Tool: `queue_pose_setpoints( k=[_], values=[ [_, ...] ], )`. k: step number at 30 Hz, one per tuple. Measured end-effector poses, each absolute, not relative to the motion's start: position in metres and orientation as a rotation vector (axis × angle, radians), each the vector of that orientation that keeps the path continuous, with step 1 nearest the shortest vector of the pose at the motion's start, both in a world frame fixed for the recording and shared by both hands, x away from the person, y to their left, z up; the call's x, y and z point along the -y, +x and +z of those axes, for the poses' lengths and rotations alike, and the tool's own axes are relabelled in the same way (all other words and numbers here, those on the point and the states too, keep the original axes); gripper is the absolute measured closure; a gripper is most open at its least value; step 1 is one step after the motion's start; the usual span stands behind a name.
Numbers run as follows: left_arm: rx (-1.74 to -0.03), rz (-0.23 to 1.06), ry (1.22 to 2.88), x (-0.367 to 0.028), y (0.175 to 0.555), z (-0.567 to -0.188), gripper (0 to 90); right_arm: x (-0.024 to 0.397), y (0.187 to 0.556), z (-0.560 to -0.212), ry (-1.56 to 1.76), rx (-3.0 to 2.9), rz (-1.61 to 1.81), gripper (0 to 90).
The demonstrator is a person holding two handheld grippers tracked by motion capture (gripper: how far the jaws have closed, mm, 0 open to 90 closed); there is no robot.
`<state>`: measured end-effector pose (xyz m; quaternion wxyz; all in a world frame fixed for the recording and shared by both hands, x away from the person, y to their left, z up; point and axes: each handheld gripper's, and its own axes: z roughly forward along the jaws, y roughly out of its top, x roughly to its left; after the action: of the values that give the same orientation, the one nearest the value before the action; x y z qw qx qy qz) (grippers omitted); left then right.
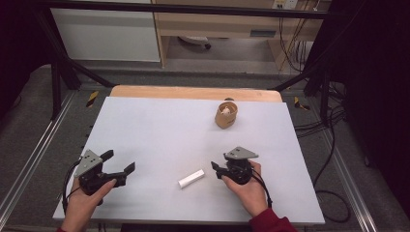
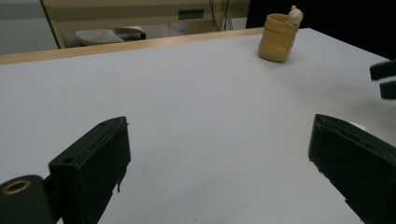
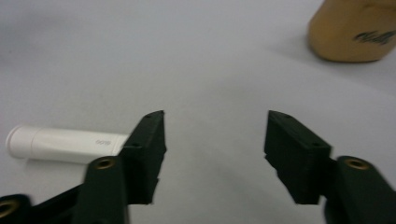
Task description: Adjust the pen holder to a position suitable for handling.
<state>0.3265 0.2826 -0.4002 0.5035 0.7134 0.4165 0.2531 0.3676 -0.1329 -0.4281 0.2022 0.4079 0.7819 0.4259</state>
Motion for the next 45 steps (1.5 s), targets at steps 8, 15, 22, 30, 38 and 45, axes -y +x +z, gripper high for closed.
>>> queue_pose_setpoints(
  k=[8, 15, 22, 30, 38, 45],
  values=[
    [-0.930, 0.536, 1.829, -0.241, 0.337, -0.387, 5.9, 0.184, 0.354, -0.411, 1.166, -1.972, 1.200, 8.6],
    [-0.876, 0.498, 1.955, -0.206, 0.345, -0.381, 5.9, 0.215, 0.336, -0.415, 1.153, -1.970, 1.179, 3.3],
    [-0.814, 0.455, 2.021, -0.179, 0.346, -0.379, 5.9, 0.224, 0.325, -0.418, 1.130, -1.941, 1.204, 3.5],
    [-0.757, 0.429, 2.081, -0.151, 0.348, -0.373, 5.9, 0.225, 0.324, -0.419, 1.106, -1.909, 1.165, 3.8],
    [-0.724, 0.401, 2.139, -0.128, 0.351, -0.374, 6.0, 0.227, 0.326, -0.422, 1.117, -1.911, 1.147, 3.5],
    [-0.718, 0.385, 2.194, -0.118, 0.353, -0.376, 7.0, 0.227, 0.328, -0.425, 1.141, -1.916, 1.132, 3.4]
  ],
)
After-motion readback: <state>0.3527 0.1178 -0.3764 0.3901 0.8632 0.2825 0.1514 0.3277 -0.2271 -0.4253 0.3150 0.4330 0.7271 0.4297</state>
